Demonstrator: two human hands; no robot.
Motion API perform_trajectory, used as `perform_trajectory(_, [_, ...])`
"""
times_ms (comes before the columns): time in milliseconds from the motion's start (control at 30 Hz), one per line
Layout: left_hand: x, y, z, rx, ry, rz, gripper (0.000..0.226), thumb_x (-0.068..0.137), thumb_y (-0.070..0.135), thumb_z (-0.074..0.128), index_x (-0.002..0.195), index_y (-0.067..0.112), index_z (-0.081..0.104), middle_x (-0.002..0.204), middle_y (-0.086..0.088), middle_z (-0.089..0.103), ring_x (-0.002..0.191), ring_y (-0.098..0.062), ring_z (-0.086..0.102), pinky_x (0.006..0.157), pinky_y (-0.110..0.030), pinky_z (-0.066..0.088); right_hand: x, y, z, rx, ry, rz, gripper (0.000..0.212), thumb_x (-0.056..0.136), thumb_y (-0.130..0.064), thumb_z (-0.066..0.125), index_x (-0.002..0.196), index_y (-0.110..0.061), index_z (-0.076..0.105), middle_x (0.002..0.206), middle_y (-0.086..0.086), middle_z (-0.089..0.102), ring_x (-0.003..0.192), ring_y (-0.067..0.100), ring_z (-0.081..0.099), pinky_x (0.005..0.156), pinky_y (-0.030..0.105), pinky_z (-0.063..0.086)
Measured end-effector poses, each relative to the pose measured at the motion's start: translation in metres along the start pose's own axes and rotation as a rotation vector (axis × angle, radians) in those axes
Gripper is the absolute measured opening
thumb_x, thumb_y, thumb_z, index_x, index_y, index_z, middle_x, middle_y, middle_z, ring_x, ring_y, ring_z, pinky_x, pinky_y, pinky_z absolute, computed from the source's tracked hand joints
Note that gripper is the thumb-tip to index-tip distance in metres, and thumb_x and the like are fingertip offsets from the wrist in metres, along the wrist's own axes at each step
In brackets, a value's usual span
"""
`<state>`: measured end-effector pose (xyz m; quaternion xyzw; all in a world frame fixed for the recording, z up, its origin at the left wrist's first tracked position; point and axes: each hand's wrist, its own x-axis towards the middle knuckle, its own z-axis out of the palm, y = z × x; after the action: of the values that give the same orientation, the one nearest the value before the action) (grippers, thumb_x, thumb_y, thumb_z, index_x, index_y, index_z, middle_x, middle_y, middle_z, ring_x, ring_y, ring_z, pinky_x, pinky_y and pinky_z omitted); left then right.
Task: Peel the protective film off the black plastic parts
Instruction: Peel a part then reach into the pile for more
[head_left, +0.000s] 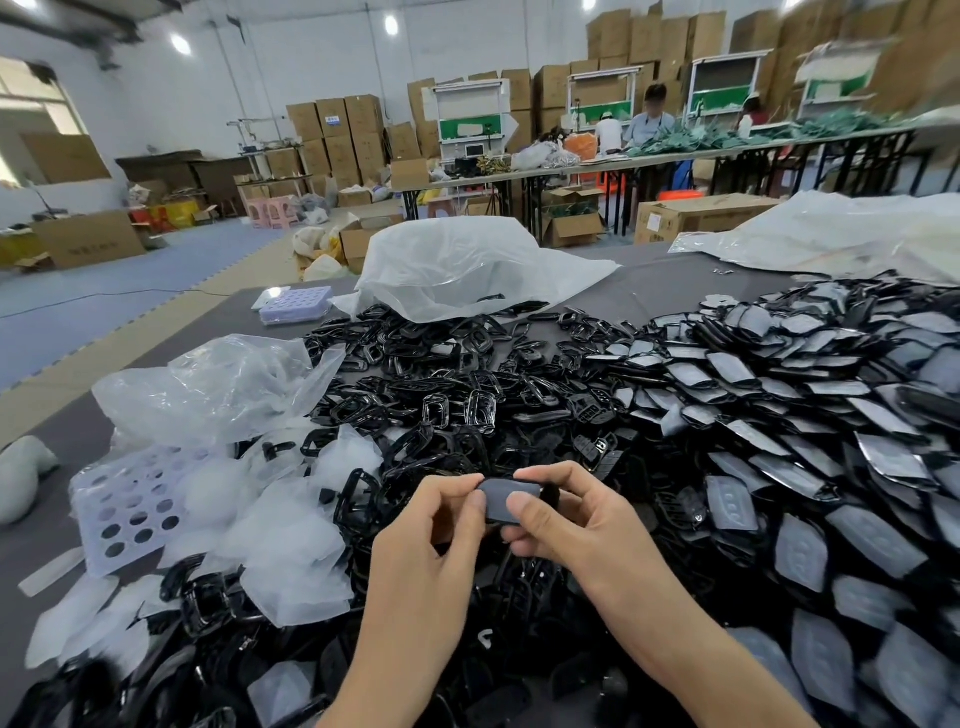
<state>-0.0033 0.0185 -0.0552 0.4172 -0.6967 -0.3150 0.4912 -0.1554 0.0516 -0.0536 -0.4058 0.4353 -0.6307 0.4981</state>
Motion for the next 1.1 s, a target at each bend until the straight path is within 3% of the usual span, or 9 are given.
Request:
perform_trajectory(67, [-0.002, 0.001, 0.002, 0.044, 0.008, 0.037, 0.016, 0.096, 0.032, 0.056, 0.101, 0.044, 0.065, 0.094, 0.021, 0.072, 0.089, -0.002, 0.07, 0.073, -0.011, 0.05, 0.0, 0.0, 0.001, 0.024, 0.029, 0.002, 0.027, 0.079, -0.023, 0.076, 0.101, -0.011, 0.069, 0.082, 0.007, 0.076, 0.071, 0.019, 0.073, 0.066, 0.022, 0.058])
perform_trajectory(133, [-0.003, 0.002, 0.003, 0.039, -0.002, 0.038, 0.021, 0.098, 0.028, 0.055, 0.103, 0.044, 0.066, 0.096, 0.023, 0.072, 0.09, 0.001, 0.07, 0.075, -0.008, 0.048, 0.001, 0.001, -0.002, 0.017, 0.053, -0.007, 0.02, 0.082, -0.019, 0.075, 0.099, -0.01, 0.07, 0.08, 0.008, 0.076, 0.069, 0.019, 0.072, 0.065, 0.022, 0.058])
perform_trajectory(233, [-0.003, 0.005, 0.004, -0.052, -0.067, -0.026, 0.026, 0.1, 0.023, 0.056, 0.104, 0.046, 0.067, 0.096, 0.019, 0.073, 0.089, -0.003, 0.07, 0.077, -0.016, 0.052, 0.001, 0.001, -0.004, 0.002, 0.065, -0.023, 0.01, 0.086, -0.014, 0.075, 0.095, -0.013, 0.072, 0.08, 0.01, 0.076, 0.068, 0.019, 0.072, 0.064, 0.021, 0.057])
perform_trajectory(367, [-0.001, 0.009, 0.001, -0.122, -0.088, -0.088, 0.023, 0.094, 0.02, 0.063, 0.095, 0.043, 0.066, 0.087, 0.008, 0.071, 0.078, -0.009, 0.067, 0.071, -0.019, 0.053, -0.001, -0.001, -0.003, -0.036, 0.027, -0.06, 0.013, 0.075, -0.03, 0.078, 0.087, -0.026, 0.075, 0.084, 0.009, 0.077, 0.071, 0.02, 0.074, 0.066, 0.022, 0.059])
perform_trajectory(500, [-0.002, 0.011, 0.001, -0.154, -0.138, -0.114, 0.015, 0.089, 0.024, 0.071, 0.088, 0.038, 0.065, 0.073, 0.011, 0.065, 0.063, 0.0, 0.057, 0.06, -0.013, 0.045, -0.002, -0.001, -0.002, -0.115, -0.006, -0.089, 0.009, 0.079, -0.029, 0.076, 0.088, -0.03, 0.074, 0.088, 0.005, 0.077, 0.075, 0.018, 0.075, 0.068, 0.025, 0.06])
perform_trajectory(700, [-0.003, 0.009, 0.001, -0.204, -0.097, -0.102, 0.016, 0.097, 0.014, 0.061, 0.096, 0.027, 0.071, 0.08, 0.006, 0.074, 0.072, -0.005, 0.068, 0.069, -0.012, 0.05, -0.001, 0.0, -0.003, -0.149, 0.024, -0.096, 0.01, 0.091, -0.013, 0.072, 0.098, -0.02, 0.071, 0.087, 0.005, 0.078, 0.075, 0.021, 0.076, 0.067, 0.022, 0.059])
perform_trajectory(867, [-0.004, 0.009, 0.003, -0.184, -0.112, -0.088, 0.028, 0.1, 0.014, 0.055, 0.107, 0.034, 0.073, 0.087, 0.008, 0.076, 0.079, -0.005, 0.07, 0.072, -0.011, 0.051, 0.0, -0.001, -0.005, -0.206, 0.045, -0.137, 0.027, 0.093, -0.013, 0.07, 0.094, -0.041, 0.072, 0.084, 0.0, 0.077, 0.069, 0.014, 0.073, 0.066, 0.019, 0.056])
perform_trajectory(1100, [-0.006, 0.013, 0.005, -0.239, -0.126, -0.099, 0.035, 0.099, 0.017, 0.057, 0.106, 0.046, 0.073, 0.095, 0.009, 0.076, 0.085, -0.006, 0.072, 0.076, -0.014, 0.053, -0.001, -0.001, -0.003, -0.22, -0.005, -0.139, 0.025, 0.089, -0.011, 0.075, 0.091, -0.036, 0.07, 0.084, 0.002, 0.076, 0.071, 0.013, 0.072, 0.065, 0.02, 0.056])
